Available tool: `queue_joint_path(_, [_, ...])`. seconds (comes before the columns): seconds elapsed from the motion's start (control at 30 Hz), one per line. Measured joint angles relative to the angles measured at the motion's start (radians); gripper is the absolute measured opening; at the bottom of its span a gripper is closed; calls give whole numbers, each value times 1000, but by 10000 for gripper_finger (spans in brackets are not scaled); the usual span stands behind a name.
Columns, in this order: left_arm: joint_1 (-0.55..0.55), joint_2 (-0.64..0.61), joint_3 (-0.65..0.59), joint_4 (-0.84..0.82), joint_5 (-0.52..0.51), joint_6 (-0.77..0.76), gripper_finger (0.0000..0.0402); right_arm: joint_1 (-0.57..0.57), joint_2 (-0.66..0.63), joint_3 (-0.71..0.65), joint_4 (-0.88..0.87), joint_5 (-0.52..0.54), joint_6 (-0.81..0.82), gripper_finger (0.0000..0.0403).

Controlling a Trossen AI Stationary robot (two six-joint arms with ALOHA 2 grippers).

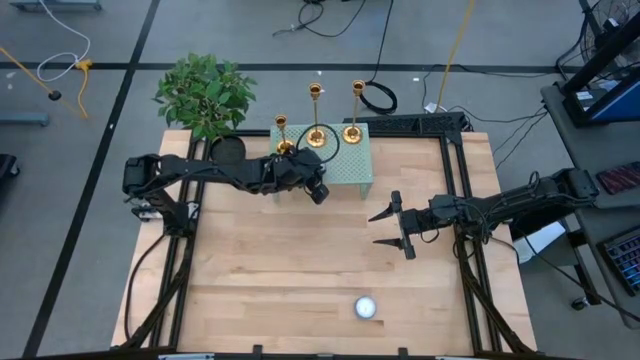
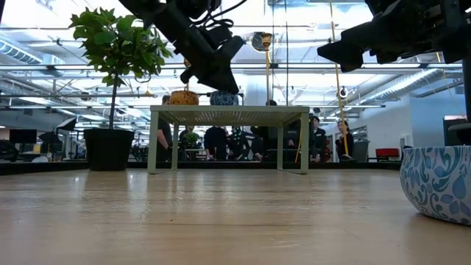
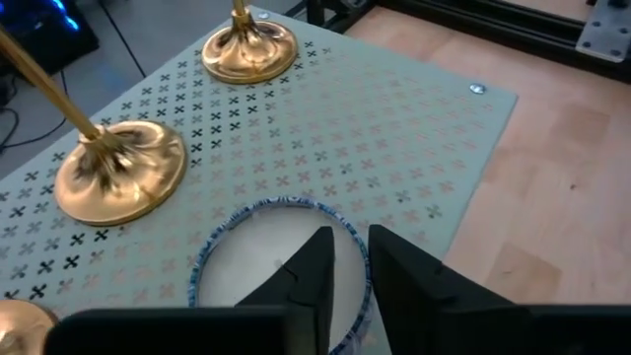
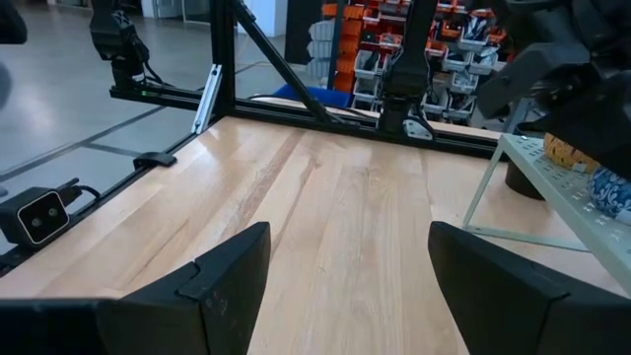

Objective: Pick & Place candle stick holders
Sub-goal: Put the dark blue scented candle on the shelf, then put the blue scented candle on the shelf

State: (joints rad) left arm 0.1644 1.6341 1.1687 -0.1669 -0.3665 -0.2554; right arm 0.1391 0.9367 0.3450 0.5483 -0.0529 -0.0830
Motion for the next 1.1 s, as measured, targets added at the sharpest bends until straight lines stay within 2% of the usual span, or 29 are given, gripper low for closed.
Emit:
queue_joint_path(0.43, [3,0,0,83,-1,82,85,0,0,0,-6,-6,32,267])
queue_joint_path(0.67, [-47,-12,0,157,0,152,85,32,1,0,-27,-209,113,267])
queue_joint_path(0.73, [-71,-32,0,165,0,179,85,77,20,1,-20,-195,127,264])
queue_joint_path(0.9, [-133,-129,0,138,1,199,85,235,119,1,7,-49,135,246])
queue_joint_path(1.1, [-204,-239,1,40,1,201,85,406,294,58,153,60,97,230])
